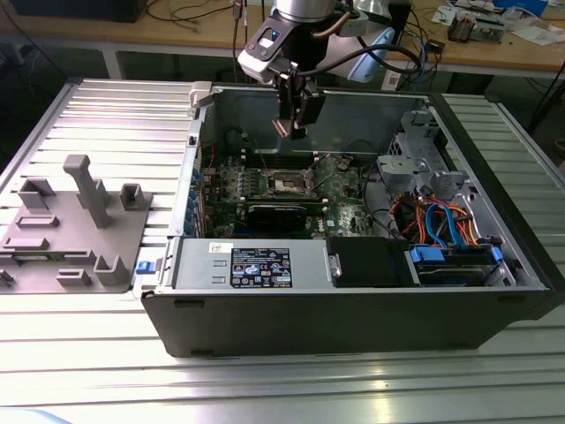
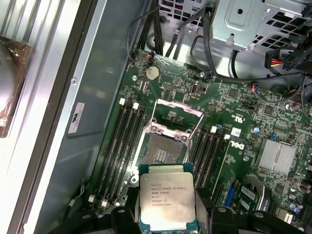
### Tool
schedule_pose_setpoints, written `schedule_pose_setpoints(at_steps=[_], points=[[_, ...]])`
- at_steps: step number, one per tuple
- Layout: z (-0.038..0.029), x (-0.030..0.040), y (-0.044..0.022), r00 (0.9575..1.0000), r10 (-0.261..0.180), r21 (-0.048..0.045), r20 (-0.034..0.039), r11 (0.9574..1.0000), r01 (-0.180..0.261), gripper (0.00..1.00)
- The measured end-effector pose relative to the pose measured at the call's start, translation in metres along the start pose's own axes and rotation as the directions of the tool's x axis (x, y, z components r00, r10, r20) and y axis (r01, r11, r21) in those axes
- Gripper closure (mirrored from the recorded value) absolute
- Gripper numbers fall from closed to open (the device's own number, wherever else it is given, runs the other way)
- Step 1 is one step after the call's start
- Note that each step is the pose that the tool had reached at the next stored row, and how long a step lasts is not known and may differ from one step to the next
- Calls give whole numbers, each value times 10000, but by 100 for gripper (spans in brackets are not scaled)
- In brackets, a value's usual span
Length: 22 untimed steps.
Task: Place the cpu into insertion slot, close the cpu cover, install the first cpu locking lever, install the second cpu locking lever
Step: 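Place the cpu into insertion slot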
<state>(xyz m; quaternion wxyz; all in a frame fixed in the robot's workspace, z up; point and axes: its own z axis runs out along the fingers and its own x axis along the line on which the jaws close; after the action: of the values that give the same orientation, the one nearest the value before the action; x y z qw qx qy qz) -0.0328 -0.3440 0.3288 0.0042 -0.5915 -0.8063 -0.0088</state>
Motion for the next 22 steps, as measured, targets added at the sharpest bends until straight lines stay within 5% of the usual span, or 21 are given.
schedule_pose_setpoints(at_steps=[22], points=[[0, 0, 0, 9997, 262, -5, 2, 9997, -262, 46]])
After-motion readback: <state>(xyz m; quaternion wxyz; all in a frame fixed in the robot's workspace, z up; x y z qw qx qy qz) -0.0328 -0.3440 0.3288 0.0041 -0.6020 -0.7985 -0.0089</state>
